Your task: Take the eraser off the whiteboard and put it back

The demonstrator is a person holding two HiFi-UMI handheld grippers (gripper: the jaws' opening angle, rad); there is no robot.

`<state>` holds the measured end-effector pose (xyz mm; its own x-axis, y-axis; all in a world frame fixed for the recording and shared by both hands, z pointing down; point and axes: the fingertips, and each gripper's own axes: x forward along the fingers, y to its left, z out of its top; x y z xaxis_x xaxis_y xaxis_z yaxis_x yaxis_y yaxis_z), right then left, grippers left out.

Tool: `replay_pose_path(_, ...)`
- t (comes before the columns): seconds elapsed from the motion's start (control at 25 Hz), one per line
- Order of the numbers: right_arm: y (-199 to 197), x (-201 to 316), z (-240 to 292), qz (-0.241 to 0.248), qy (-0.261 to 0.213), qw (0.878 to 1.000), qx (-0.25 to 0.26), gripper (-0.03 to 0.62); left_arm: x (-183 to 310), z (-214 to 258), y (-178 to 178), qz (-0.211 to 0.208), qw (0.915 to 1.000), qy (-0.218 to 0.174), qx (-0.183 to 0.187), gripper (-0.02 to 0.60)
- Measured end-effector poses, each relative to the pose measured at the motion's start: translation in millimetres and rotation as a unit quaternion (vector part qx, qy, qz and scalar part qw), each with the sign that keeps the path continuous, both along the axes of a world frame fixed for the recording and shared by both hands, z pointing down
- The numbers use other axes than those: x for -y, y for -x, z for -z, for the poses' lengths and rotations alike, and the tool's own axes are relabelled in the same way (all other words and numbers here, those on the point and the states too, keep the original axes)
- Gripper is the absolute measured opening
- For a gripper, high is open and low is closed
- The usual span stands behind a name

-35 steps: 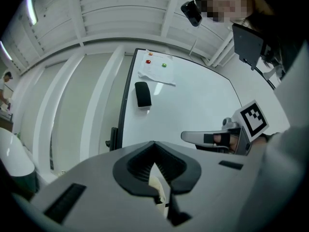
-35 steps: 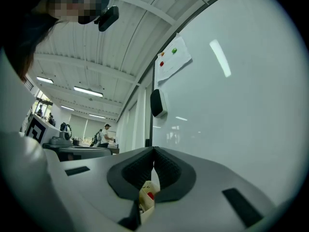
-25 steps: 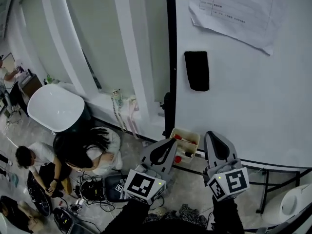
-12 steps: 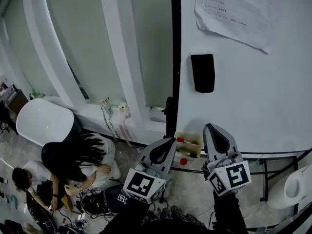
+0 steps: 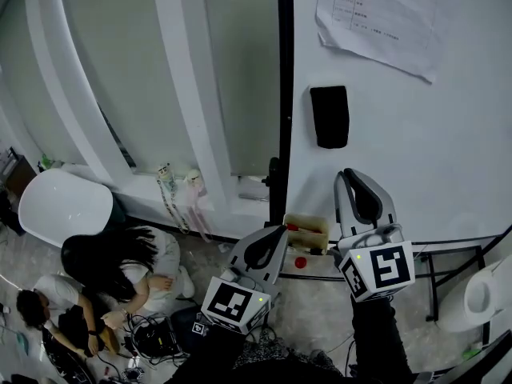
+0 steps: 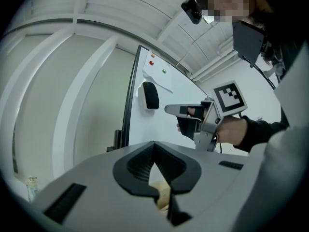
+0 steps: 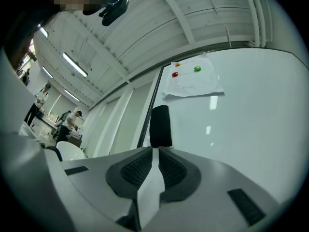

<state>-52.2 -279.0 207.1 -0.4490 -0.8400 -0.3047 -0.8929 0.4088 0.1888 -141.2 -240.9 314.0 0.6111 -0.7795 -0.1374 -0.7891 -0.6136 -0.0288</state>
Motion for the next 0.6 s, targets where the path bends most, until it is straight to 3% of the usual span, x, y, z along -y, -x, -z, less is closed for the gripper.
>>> replay_pose_path(0.12,2.0,4.2,12.6,-0.009,-0.011,1.0,-0.003,0.073,-2.3,0.6,0.8,-0.002,1.0,-0.002,-0.003,0.002)
replay_pose_path(0.32,6.7,16.8,28.4,-0.024,-0.024,0.999,-0.008,0.261,-4.8,0.7,3.2,-0.001,1.0,-0.003,-0.005,0.002)
replay_pose_path(0.6,16.2,36.5,40.5,-0.057,-0.025,0.998,-0.03,0.304,-7.1,-1.7,3.3,-0.004,1.0,0.002,-0.005,0.002)
